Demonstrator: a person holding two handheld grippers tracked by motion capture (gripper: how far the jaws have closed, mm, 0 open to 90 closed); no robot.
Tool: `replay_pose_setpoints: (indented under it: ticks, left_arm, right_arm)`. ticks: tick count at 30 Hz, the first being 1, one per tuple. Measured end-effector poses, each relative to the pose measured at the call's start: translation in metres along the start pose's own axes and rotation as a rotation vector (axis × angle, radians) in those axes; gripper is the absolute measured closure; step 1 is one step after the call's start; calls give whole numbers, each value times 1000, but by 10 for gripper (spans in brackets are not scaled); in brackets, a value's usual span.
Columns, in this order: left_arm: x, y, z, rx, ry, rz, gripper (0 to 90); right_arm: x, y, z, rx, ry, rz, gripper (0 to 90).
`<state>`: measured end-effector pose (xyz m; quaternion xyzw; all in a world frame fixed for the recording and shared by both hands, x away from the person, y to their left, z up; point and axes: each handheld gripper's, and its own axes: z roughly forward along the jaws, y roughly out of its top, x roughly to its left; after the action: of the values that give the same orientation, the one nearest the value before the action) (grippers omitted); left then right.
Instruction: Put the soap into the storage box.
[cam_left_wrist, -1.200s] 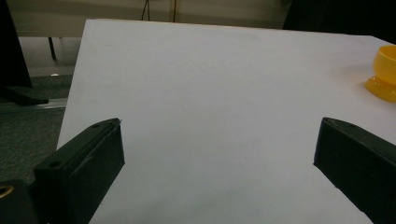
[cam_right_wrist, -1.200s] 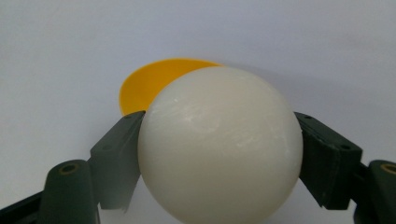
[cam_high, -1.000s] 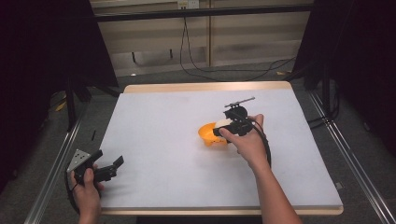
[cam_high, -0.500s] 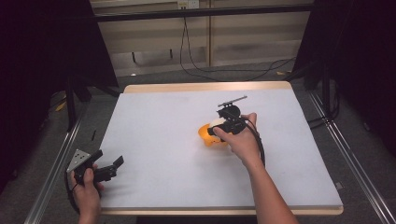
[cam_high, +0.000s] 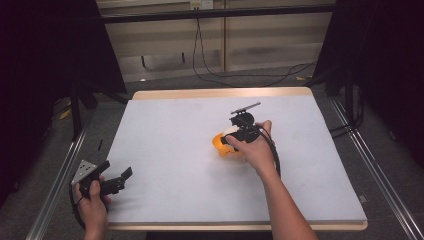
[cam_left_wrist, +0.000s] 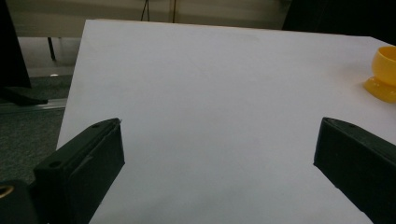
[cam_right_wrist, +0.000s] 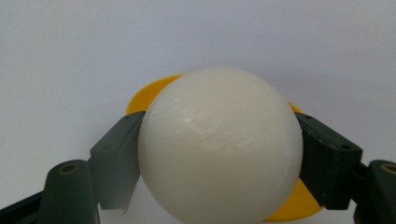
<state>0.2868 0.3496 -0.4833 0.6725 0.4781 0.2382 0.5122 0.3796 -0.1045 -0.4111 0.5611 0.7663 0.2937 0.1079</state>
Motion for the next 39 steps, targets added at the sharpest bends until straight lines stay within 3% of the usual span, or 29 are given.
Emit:
replay_pose_setpoints:
  ticks: [39]
  left_arm:
    - [0, 0, 0, 2, 1, -6, 16]
  right_arm:
    - [1, -2, 21, 64, -25, 1, 233]
